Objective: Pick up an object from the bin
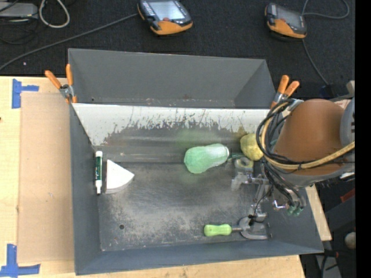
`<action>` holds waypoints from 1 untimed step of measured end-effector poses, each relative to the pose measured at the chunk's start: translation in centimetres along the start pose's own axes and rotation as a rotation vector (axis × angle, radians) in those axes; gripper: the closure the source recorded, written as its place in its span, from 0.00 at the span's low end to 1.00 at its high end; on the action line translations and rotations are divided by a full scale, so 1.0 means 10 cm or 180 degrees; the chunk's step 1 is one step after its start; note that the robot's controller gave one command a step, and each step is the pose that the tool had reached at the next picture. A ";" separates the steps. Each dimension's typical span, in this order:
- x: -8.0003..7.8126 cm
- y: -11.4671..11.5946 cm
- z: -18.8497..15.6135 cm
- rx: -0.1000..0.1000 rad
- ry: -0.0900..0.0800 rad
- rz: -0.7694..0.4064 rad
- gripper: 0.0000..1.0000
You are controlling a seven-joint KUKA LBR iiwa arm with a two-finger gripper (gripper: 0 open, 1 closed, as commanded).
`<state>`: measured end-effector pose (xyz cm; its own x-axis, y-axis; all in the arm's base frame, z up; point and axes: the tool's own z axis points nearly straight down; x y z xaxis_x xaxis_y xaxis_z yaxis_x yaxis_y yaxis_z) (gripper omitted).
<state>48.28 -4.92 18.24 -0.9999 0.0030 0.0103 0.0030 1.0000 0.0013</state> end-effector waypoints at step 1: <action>-0.02 0.00 -0.04 0.0002 -0.0026 -0.0007 0.00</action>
Offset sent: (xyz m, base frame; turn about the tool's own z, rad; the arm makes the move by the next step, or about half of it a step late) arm -0.0046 -0.0047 -0.0417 -0.0592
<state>48.47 -4.90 18.62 -1.0000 0.0008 0.0021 0.0008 1.0000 0.0006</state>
